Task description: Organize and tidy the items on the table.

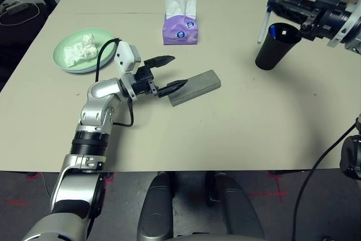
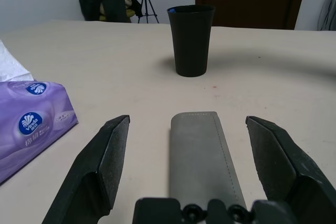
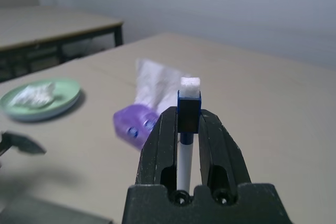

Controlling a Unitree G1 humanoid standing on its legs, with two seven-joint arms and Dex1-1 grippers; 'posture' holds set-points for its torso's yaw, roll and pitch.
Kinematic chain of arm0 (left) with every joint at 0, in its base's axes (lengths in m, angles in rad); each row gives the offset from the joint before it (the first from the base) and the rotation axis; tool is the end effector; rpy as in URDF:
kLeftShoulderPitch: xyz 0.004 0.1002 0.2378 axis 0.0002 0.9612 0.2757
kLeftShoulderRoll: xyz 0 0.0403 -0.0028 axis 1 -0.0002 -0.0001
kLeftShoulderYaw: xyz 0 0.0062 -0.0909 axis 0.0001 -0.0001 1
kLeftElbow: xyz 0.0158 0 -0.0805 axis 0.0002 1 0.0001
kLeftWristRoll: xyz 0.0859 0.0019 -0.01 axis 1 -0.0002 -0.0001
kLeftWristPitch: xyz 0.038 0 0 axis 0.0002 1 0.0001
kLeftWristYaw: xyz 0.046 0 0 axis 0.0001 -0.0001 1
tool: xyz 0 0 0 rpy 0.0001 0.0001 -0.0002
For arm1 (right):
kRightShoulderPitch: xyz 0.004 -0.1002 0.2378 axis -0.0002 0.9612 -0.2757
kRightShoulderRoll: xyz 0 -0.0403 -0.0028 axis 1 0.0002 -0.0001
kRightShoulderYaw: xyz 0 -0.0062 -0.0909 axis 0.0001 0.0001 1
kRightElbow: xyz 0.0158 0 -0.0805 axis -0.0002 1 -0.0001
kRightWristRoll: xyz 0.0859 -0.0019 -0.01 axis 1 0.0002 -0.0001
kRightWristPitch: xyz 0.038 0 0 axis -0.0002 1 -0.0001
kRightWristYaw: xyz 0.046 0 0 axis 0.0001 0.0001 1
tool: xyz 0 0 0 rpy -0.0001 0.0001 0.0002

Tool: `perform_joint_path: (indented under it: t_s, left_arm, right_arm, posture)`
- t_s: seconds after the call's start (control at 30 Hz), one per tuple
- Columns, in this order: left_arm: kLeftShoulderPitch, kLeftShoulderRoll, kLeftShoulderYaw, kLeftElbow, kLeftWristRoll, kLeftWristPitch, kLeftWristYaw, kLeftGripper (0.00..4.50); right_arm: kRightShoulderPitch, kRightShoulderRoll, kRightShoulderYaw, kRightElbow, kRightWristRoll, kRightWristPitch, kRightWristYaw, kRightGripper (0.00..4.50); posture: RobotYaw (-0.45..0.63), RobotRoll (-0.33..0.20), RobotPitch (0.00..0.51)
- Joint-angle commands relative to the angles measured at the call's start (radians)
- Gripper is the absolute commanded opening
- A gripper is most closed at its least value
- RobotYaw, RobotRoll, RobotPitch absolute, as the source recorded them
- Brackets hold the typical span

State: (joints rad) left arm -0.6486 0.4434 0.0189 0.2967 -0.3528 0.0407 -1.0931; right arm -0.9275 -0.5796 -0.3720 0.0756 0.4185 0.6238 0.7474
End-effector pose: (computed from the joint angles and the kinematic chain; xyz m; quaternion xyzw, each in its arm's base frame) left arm 0.2890 0.2072 0.1783 0.1116 -0.1202 -0.5216 0.8373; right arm 0.2664 -0.2520 0.2917 -0.0309 -0.1903 0.3001 0.9342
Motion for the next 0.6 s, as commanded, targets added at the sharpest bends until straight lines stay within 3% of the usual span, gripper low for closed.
perform_joint_path:
  t_s: [0.03, 0.6]
  left_arm:
    - [0.012, -0.001, -0.012, 0.011, 0.008, -0.01, -0.008, 4.5]
    - [0.005, -0.002, -0.017, 0.013, 0.008, -0.011, -0.014, 4.5]
  right_arm:
    - [0.006, 0.0, -0.035, 0.024, 0.014, -0.041, -0.075, 0.42]
    - [-0.082, -0.051, 0.039, 0.132, -0.057, -0.014, -0.305, 0.42]
  posture:
    - [0.05, 0.0, 0.168]
    - [0.04, 0.0, 0.171]
